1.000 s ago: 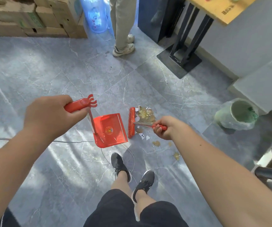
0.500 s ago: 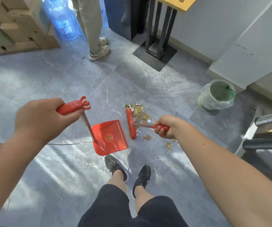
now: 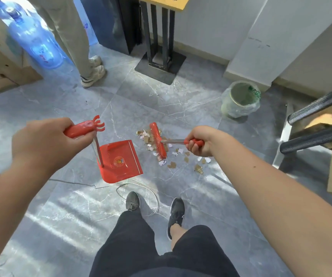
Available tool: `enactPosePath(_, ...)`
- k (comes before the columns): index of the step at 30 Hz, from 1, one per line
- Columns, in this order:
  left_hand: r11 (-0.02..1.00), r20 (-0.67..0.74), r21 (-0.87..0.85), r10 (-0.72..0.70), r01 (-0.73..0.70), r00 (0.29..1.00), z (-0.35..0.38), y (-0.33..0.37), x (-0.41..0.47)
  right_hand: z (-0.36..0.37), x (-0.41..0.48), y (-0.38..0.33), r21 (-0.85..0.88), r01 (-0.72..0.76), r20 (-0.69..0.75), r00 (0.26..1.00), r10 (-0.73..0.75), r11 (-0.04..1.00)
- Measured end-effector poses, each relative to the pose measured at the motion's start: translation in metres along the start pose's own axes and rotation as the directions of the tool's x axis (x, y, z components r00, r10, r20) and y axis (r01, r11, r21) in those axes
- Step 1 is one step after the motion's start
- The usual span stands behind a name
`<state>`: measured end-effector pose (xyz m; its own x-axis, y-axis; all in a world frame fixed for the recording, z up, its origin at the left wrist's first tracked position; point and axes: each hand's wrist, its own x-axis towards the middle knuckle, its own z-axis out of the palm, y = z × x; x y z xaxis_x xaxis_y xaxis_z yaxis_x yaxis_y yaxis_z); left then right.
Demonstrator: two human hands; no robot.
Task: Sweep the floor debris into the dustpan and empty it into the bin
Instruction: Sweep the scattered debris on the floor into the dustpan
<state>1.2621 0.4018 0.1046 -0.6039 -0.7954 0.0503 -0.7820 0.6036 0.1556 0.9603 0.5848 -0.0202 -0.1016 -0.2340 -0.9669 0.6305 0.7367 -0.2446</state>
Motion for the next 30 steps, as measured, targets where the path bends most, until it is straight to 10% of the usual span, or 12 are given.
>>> enactPosePath(30, 0.725, 0.093, -0.188, 0.685, -0.663, 0.723, 0.076, 0.081, 0.118, -0.046, 0.041, 0.137, 0.593, 0.193, -0.554, 0.802, 0.222, 0.782)
